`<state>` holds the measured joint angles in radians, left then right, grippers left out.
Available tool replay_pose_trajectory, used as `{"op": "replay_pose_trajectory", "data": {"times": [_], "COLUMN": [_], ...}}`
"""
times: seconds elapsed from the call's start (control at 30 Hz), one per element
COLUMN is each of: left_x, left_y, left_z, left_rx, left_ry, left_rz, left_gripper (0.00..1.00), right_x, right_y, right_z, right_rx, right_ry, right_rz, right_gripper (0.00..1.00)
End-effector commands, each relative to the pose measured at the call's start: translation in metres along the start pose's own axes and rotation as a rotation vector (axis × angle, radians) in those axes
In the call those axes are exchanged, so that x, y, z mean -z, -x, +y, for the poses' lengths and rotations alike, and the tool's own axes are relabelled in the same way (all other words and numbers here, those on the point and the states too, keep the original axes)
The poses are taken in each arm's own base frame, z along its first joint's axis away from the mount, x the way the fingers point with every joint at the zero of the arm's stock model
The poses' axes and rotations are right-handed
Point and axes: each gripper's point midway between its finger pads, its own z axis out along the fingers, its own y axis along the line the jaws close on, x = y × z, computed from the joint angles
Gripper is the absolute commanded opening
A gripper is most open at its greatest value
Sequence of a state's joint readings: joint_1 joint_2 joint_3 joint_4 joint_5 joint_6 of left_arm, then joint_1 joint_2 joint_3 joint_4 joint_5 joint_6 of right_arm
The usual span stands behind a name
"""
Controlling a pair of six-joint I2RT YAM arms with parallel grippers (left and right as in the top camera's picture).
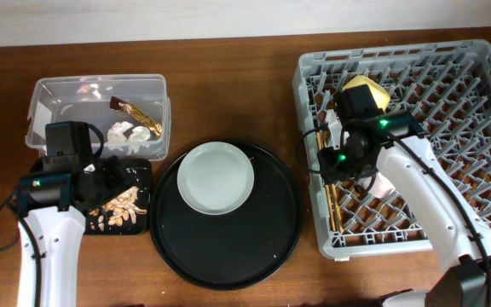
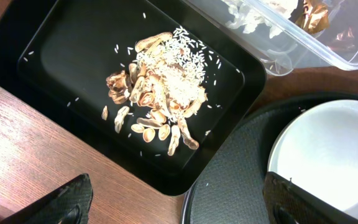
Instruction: Sort waste into correct bins and load items into the dishwasher rack
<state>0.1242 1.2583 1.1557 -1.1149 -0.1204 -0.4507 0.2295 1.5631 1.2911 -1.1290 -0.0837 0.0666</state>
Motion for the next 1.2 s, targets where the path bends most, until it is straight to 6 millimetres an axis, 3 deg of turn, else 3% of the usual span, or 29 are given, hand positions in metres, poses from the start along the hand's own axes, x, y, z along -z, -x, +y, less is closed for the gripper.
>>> {"op": "replay_pose_trajectory", "data": {"times": [0.0, 0.1, 0.23, 0.33, 0.43, 0.5, 0.57, 0.6, 0.63, 0.73, 0.9, 1.0, 1.1, 1.17], "left_x": [0.003, 0.003, 0.003, 0.003, 0.001, 0.0, 0.0, 0.0, 0.0, 0.0, 0.0, 0.0, 0.0, 0.0], "left_y": [0.0, 0.0, 0.0, -0.001, -0.003, -0.003, -0.003, -0.003, -0.003, -0.003, -0.003, -0.003, -0.003, -0.003], "left_z": [0.001, 0.001, 0.001, 0.001, 0.002, 0.002, 0.002, 0.002, 0.002, 0.002, 0.002, 0.002, 0.002, 0.002], "left_rx": [0.012, 0.012, 0.012, 0.012, 0.011, 0.011, 0.011, 0.011, 0.011, 0.011, 0.011, 0.011, 0.011, 0.011], "left_ry": [-0.006, -0.006, -0.006, -0.004, -0.002, -0.001, -0.001, -0.001, -0.001, -0.001, -0.001, -0.001, -0.001, -0.001], "left_rz": [-0.005, -0.005, -0.005, -0.003, 0.003, 0.004, 0.004, 0.004, 0.004, 0.004, 0.004, 0.004, 0.004, 0.004], "left_gripper": [0.87, 0.87, 0.87, 0.87, 0.87, 0.87, 0.87, 0.87, 0.87, 0.87, 0.87, 0.87, 0.87, 0.87], "right_x": [0.018, 0.034, 0.02, -0.026, -0.085, -0.113, -0.128, -0.134, -0.138, -0.14, -0.139, -0.132, -0.103, -0.052], "right_y": [0.018, 0.036, 0.043, 0.045, 0.036, 0.031, 0.027, 0.025, 0.023, 0.016, 0.005, 0.003, 0.013, 0.032], "right_z": [0.022, 0.06, 0.109, 0.128, 0.143, 0.154, 0.159, 0.16, 0.157, 0.129, 0.125, 0.123, 0.119, 0.099], "right_rx": [0.015, 0.078, 0.18, 0.087, 0.009, 0.011, 0.009, -0.002, -0.007, -0.072, -0.075, -0.075, -0.088, -0.106], "right_ry": [0.119, 0.203, 0.218, 0.173, 0.16, 0.176, 0.182, 0.176, 0.165, 0.009, -0.008, -0.011, 0.008, -0.041], "right_rz": [-0.06, -0.138, -0.165, -0.089, 0.034, 0.084, 0.109, 0.12, 0.132, 0.146, 0.189, 0.198, 0.136, -0.017], "right_gripper": [0.56, 0.59, 0.61, 0.61, 0.61, 0.61, 0.61, 0.56, 0.46, 0.34, 0.1, 0.04, 0.04, 0.04]}}
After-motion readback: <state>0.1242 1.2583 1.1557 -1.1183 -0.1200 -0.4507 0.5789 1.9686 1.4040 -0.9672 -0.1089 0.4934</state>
